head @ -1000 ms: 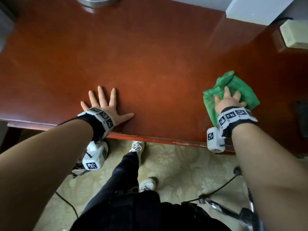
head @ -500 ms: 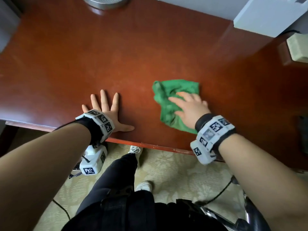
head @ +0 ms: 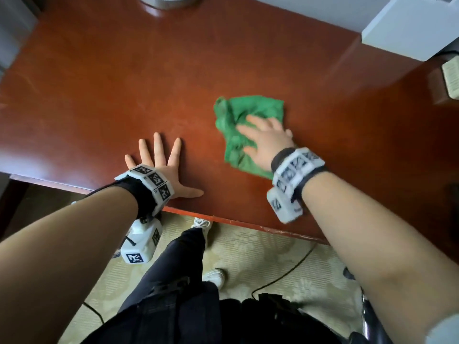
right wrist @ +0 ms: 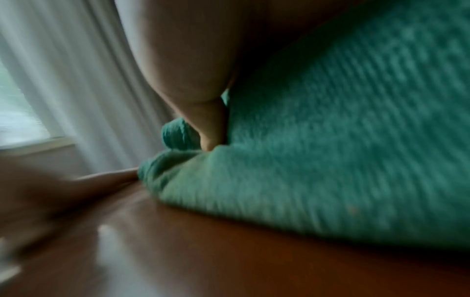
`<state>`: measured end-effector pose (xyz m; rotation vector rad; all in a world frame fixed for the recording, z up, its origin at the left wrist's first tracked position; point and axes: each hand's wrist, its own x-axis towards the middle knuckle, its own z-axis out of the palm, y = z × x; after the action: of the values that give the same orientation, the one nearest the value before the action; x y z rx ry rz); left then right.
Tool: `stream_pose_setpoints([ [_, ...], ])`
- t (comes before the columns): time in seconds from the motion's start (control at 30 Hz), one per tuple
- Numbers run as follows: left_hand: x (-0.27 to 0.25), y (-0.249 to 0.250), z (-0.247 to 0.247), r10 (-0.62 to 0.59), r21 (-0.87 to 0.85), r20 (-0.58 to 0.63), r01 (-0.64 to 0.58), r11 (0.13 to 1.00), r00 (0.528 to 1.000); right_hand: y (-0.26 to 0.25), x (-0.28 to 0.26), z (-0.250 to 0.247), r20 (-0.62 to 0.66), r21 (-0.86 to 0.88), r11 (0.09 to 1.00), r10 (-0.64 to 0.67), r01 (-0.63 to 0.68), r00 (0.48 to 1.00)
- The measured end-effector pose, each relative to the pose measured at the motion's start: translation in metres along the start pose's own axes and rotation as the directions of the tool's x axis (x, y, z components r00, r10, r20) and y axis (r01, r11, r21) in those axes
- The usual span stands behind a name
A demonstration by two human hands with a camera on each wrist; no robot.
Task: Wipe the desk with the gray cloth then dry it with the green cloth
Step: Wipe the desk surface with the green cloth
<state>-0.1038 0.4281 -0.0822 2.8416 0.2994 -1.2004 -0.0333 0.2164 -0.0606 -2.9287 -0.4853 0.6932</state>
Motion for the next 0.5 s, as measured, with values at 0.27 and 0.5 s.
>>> stream_pose_setpoints([
  [0.27,-0.002,-0.002,0.001,0.022,0.02,-0.024,-0.022,1.0,0.999,0.039,-0.055,0.004,0.066,-0.027,0.999,-0.024,0.026,0.998],
  [0.5,0.001,0.0,0.004,0.013,0.026,-0.04,-0.011,1.0,0.999,0.044,-0.022,0.01,-0.053,0.101,0.916,0.395,-0.389,0.917],
])
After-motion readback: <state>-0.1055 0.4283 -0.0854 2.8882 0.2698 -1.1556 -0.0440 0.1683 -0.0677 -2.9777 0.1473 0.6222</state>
